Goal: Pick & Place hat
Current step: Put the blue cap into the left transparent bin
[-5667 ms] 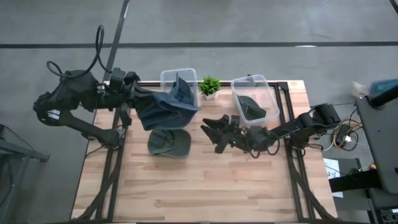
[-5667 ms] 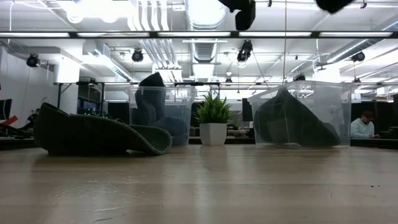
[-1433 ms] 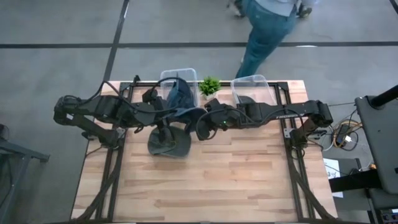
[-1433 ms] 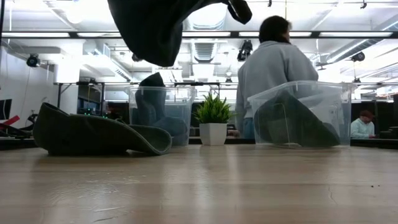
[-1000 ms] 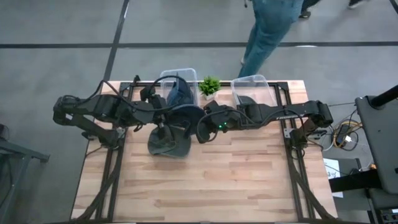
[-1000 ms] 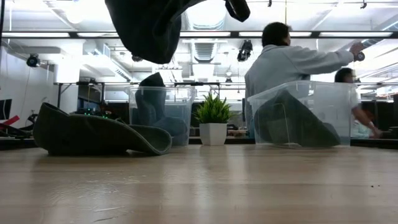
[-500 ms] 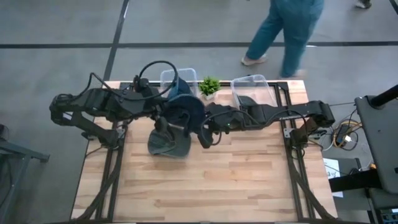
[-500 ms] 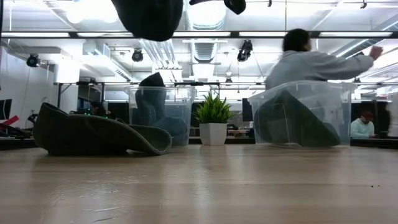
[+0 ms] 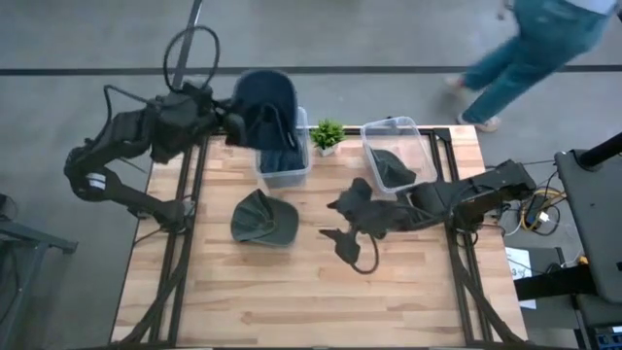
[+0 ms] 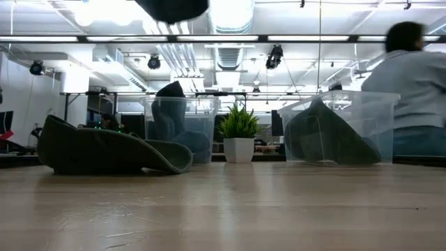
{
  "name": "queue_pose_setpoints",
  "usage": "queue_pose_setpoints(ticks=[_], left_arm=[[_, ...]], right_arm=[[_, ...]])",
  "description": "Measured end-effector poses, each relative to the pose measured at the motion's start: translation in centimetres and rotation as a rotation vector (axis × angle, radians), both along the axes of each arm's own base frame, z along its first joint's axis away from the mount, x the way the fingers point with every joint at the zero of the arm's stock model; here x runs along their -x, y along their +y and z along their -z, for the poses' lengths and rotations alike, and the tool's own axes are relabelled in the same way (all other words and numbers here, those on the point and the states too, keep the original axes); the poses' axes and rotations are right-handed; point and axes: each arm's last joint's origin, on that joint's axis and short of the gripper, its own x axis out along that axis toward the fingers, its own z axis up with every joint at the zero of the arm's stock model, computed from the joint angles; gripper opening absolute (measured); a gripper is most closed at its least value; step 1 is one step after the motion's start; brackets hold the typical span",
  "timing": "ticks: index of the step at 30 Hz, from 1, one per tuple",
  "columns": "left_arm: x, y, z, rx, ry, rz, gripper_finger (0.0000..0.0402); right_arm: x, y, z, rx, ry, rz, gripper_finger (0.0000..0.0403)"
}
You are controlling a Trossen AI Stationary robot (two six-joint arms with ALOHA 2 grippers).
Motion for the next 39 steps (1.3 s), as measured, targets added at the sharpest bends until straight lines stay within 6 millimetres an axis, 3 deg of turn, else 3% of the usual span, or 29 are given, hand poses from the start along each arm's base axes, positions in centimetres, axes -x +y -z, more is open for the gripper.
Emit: queue_pose_setpoints(ticks=[4,8,14,18,25,32,39], left_arm=[[-0.7,2.4,0.6,0.054,-0.028,-0.108,0.0006],[-3.0,5.2,1.6,0.147,-0.071,-0.06,0.0006],[-6.3,8.7,4.7,0.277,0.025,-0.111,0.0006],[-8.2,10.9,6.7,0.359,0.068,-0.13,0.0006],[-11.6,13.0,8.5,0.441,0.14,-0.078,0.0006],[-11.2,13.3,10.7,0.516,0.538,-0.193,0.0006],[-11.5,14.5,10.6,0.472,0.581,-0.246,0.0006]], right_arm=[[1.5,0.5,-1.1,0.068,-0.029,0.027,0.0318],[2.5,0.4,-1.4,0.088,-0.009,0.025,0.031],[3.3,0.1,-1.3,0.091,0.035,0.036,0.03],[3.4,0.1,-0.5,0.096,0.072,0.039,0.0294],[3.4,0.3,1.3,0.089,0.118,0.053,0.029],[3.5,0.4,2.1,0.068,0.133,0.068,0.0295],[3.6,0.4,1.8,0.068,0.124,0.066,0.0286]])
